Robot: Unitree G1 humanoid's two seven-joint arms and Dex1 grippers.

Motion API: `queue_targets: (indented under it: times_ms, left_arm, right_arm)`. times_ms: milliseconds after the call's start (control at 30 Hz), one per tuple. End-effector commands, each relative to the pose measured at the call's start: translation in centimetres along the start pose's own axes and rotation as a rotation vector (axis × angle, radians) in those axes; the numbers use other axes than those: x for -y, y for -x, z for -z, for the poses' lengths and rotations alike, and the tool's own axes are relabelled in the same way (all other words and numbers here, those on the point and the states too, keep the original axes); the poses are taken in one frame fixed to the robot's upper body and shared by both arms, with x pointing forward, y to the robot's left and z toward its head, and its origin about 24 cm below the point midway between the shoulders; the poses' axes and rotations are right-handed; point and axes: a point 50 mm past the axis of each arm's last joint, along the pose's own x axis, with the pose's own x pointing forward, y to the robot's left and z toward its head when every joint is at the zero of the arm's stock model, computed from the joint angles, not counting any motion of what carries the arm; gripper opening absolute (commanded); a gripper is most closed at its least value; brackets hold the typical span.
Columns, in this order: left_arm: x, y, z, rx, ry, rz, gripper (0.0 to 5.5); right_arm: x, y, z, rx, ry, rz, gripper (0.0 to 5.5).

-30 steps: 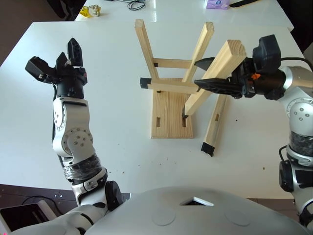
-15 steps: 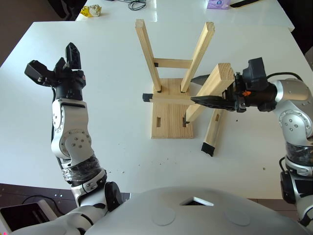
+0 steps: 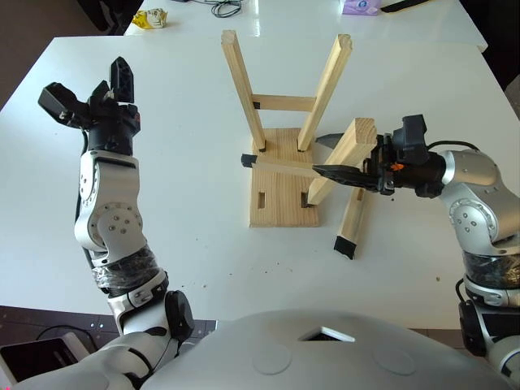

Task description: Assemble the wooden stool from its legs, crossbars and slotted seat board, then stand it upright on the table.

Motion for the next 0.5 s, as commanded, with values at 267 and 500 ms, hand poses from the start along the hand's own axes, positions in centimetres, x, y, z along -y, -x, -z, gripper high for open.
queue_targets:
  times_ms: [267, 500]
  left_arm:
    - [-0.1, 1.0, 0.8, -0.033, -0.004, 0.005, 3.53]
    - [-0.5, 0.6, 0.3, -0.034, -0.026, 0.01, 3.53]
  right_arm:
    - [0.4, -0.6, 0.1, -0.011, 0.014, -0.056, 2.01]
    - [0.8, 0.4, 0.6, -0.057, 0.017, -0.058, 2.01]
